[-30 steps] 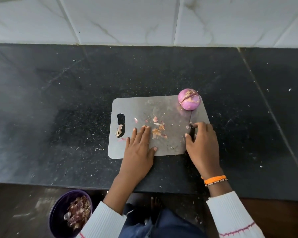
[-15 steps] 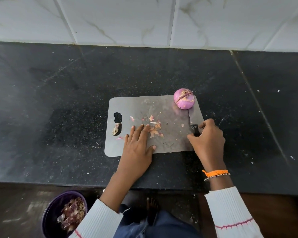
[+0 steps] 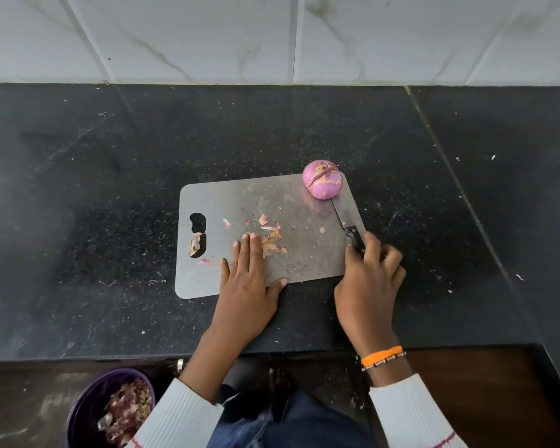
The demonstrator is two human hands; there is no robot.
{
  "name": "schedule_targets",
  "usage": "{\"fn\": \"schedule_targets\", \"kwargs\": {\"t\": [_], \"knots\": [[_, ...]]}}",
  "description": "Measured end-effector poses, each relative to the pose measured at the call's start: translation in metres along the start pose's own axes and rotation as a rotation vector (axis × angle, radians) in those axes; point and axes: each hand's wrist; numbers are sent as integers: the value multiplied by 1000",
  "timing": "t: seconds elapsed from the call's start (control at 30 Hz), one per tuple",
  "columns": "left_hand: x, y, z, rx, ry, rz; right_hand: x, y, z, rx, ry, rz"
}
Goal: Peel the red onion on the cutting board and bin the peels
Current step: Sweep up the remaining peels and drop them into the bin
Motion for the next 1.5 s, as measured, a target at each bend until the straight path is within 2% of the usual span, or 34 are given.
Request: {"fn": "schedule_targets", "kwargs": {"t": [0.13, 0.27, 0.33, 0.4, 0.5, 0.57, 0.7, 0.87, 0.93, 1.03, 1.13, 1.23, 1.33, 1.4, 1.5], "knots": [[-1, 2, 0, -22, -72, -44, 12, 6, 6, 64, -101, 29], [-1, -1, -1, -4, -73, -124, 28, 7, -5, 182, -321, -176], [0, -3, -2, -6, -51, -131, 29, 7, -10, 128, -306, -143], [3, -5, -6, -42, -61, -141, 21, 11, -17, 68, -207, -56], [11, -3, -17, -129, -112, -231, 11, 17, -25, 75, -147, 42], [16, 0, -23, -145, -123, -255, 16, 21, -25, 101, -240, 47], [16, 0, -26, -110, -16, -261, 34, 26, -21, 106, -481, 4], [21, -12, -37, -144, -100, -225, 28, 26, -38, 119, -341, 74], [23, -14, -42, -151, -122, -239, 28, 26, -43, 157, -394, 98], [23, -13, -42, -91, -19, -190, 33, 25, -46, 238, -579, 65], [23, -15, -38, -125, 24, -151, 37, 22, -56, 188, -561, 40], [29, -22, -39, -211, -154, -170, 45, 21, -75, 196, -490, 97], [34, -25, -36, -171, -308, -164, 52, 25, -85, 265, -529, 106], [35, -20, -30, -124, -289, -170, 52, 28, -82, 303, -591, 67], [31, -13, -20, -76, -135, -121, 48, 29, -69, 319, -681, -66]]}}
Point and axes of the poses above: each hand's wrist, its own z-axis away from the middle knuckle, its own y-axis out of the palm, x = y × z, and after that the axes turned 4 degrees about -y, right-handed
